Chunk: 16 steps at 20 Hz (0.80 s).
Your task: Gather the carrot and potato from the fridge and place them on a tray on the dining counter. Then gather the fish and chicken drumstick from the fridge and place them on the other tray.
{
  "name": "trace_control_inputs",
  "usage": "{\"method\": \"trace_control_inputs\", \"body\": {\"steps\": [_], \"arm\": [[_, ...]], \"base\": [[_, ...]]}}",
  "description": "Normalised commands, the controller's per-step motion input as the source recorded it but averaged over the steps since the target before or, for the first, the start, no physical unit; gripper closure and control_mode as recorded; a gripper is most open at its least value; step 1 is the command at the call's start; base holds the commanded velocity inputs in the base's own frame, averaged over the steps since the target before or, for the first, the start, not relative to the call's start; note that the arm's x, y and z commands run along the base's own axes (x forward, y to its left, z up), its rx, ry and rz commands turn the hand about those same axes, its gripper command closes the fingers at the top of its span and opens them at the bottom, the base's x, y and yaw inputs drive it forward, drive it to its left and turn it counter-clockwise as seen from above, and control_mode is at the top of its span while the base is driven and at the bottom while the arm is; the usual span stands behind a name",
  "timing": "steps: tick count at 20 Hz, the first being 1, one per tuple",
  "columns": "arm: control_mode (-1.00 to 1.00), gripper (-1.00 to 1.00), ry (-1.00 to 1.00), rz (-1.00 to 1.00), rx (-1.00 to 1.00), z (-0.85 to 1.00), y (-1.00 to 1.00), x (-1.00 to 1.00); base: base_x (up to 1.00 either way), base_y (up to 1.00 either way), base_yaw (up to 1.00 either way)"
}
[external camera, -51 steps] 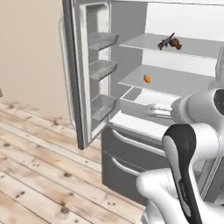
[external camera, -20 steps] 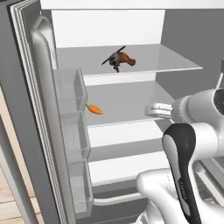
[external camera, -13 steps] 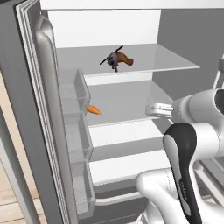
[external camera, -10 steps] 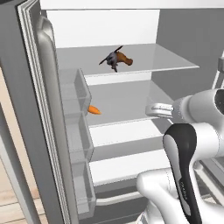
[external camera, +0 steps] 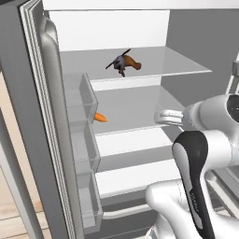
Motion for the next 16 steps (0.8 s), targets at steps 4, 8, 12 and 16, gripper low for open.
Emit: {"method": "trace_control_inputs", "body": {"steps": [4,8,12,16], "arm": [[-1.0,-1.0,0.09,0.2,0.0,-0.14,0.28,0.91],[-1.0,-1.0,0.05,0.31,-0.02,-0.06,0.29,0.83],[-1.0,-1.0,0.0,0.23,-0.14,-0.08,0.78,0.55],[-1.0,-1.0,0.05,0.14,-0.15,-0.17,0.89,0.52]], "base": [[0.0,0.0,0.0],[0.0,0.0,0.0],[0.0,0.0,0.0],[0.0,0.0,0.0]]}}
